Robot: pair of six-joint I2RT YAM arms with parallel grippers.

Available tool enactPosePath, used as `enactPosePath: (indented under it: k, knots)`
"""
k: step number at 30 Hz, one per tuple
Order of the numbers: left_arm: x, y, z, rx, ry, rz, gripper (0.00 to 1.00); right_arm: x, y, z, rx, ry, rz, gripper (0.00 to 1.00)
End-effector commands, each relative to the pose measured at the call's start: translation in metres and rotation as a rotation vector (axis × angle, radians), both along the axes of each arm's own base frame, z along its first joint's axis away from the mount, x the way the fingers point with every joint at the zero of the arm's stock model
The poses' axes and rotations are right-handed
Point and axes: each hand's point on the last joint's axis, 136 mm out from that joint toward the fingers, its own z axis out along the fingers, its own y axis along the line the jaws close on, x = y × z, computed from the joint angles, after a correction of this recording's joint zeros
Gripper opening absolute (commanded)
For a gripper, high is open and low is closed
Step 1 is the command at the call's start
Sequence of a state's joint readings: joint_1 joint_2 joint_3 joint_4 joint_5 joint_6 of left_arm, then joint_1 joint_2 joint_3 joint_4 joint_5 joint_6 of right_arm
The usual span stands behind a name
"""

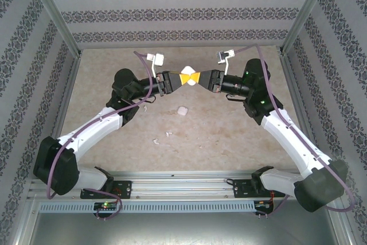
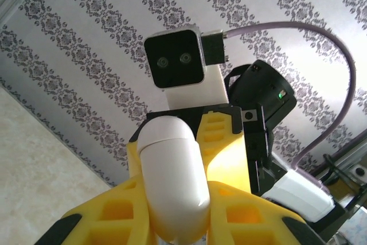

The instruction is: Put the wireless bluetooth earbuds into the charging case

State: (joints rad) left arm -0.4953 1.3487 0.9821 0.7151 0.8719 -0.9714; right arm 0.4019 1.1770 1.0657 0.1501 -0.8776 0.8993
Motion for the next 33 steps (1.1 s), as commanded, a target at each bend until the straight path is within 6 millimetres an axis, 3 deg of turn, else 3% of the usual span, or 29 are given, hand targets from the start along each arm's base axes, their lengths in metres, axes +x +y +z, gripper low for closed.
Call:
enactPosePath:
  k: [1, 3, 7, 14, 18, 22, 26, 33]
  knots:
    - [-0.008, 0.009, 0.005, 0.08, -0.131, 0.026, 0.26, -0.013, -0.004, 0.001, -0.102, -0.075, 0.012, 0.13]
    - [-0.008, 0.011, -0.004, 0.14, -0.157, 0.035, 0.34, -0.015, -0.007, -0.004, -0.154, -0.099, 0.004, 0.12]
    - [-0.006, 0.025, -0.005, 0.175, -0.218, 0.094, 0.47, -0.015, -0.01, -0.017, -0.242, -0.111, 0.007, 0.12]
    - [-0.003, 0.043, -0.011, 0.272, -0.301, 0.146, 0.66, -0.024, -0.006, -0.013, -0.317, -0.169, 0.058, 0.1]
    - [-0.012, 0.053, -0.006, 0.31, -0.394, 0.149, 0.68, -0.027, -0.005, -0.016, -0.357, -0.193, 0.082, 0.09]
    - [-0.038, 0.055, -0.009, 0.308, -0.549, 0.066, 0.69, -0.025, 0.0, -0.018, -0.368, -0.217, 0.108, 0.09]
    - [-0.042, 0.056, -0.021, 0.32, -0.492, 0.005, 0.71, -0.027, 0.011, -0.011, -0.372, -0.273, 0.161, 0.08]
    - [-0.033, 0.045, -0.02, 0.242, -0.384, -0.092, 0.68, -0.029, 0.024, -0.007, -0.375, -0.327, 0.214, 0.08]
